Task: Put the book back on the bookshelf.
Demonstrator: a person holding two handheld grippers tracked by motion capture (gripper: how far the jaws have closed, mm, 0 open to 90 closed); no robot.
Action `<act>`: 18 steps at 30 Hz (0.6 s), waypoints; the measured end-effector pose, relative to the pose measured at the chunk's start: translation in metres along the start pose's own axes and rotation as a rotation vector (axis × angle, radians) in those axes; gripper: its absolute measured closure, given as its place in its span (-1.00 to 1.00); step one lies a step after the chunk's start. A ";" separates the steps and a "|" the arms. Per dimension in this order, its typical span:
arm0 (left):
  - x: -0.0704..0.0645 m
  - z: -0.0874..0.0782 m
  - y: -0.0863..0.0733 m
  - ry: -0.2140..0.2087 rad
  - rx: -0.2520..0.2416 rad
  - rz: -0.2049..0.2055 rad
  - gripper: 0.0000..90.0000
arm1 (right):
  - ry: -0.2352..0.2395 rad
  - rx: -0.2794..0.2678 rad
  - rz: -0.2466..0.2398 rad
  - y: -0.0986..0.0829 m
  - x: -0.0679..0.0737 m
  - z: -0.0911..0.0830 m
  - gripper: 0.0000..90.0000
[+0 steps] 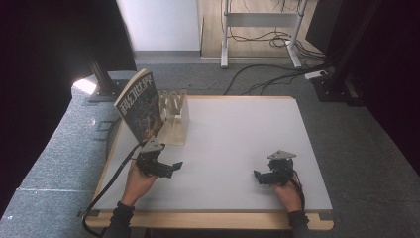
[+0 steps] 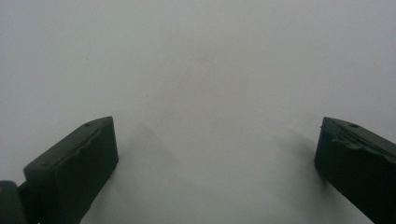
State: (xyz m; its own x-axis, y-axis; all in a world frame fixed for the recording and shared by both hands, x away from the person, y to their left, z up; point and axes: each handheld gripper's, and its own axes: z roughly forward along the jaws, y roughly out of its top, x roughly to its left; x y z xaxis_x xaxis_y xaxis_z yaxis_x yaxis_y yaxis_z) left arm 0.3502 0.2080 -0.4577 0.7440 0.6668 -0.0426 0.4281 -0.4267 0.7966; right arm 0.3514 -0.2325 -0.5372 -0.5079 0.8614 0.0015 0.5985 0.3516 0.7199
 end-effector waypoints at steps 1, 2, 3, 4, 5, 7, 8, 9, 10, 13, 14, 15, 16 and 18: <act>0.000 0.003 -0.003 0.000 0.004 0.000 -1.00 | 0.000 0.000 0.000 0.000 0.000 0.000 -1.00; 0.000 0.004 -0.004 -0.003 0.005 -0.003 -1.00 | 0.000 0.000 0.000 0.000 0.000 0.000 -1.00; 0.000 0.006 -0.006 -0.008 0.006 -0.005 -1.00 | 0.000 0.000 0.000 0.000 0.000 0.000 -1.00; 0.000 0.009 -0.008 -0.009 0.009 -0.005 -1.00 | 0.000 0.000 0.000 0.000 0.000 0.000 -1.00; -0.001 0.011 -0.011 -0.005 0.017 -0.003 -1.00 | 0.000 0.000 0.000 0.000 0.000 0.000 -1.00; -0.001 0.016 -0.015 0.000 0.032 0.002 -1.00 | 0.000 -0.001 0.000 0.000 0.000 0.000 -1.00; -0.001 0.017 -0.017 0.002 0.036 0.002 -1.00 | 0.000 -0.001 0.000 0.000 0.000 0.000 -1.00; -0.001 0.019 -0.019 0.003 0.041 0.002 -1.00 | 0.000 0.000 0.000 0.000 0.000 0.000 -1.00; -0.001 0.022 -0.022 -0.002 0.044 -0.003 -1.00 | 0.000 0.000 0.000 0.000 0.000 0.000 -1.00; 0.000 0.027 -0.029 0.004 0.060 -0.009 -1.00 | 0.001 0.000 0.001 0.000 0.000 0.000 -1.00; 0.000 0.028 -0.030 0.011 0.064 -0.007 -1.00 | 0.001 0.000 0.001 0.000 0.000 0.000 -1.00; 0.000 0.030 -0.033 0.017 0.072 -0.008 -1.00 | 0.001 0.000 0.002 0.000 0.000 0.000 -1.00; 0.000 0.033 -0.035 0.016 0.078 -0.009 -1.00 | 0.001 0.001 0.002 0.000 0.000 0.000 -1.00; -0.001 0.037 -0.039 0.020 0.091 -0.010 -1.00 | 0.001 0.000 0.002 0.000 0.000 0.000 -1.00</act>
State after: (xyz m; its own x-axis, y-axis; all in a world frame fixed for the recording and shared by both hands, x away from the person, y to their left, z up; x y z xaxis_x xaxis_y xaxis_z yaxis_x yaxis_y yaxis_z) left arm 0.3520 0.2009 -0.5109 0.7291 0.6834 -0.0375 0.4814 -0.4731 0.7378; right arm 0.3516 -0.2326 -0.5372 -0.5076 0.8616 0.0039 0.5997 0.3501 0.7196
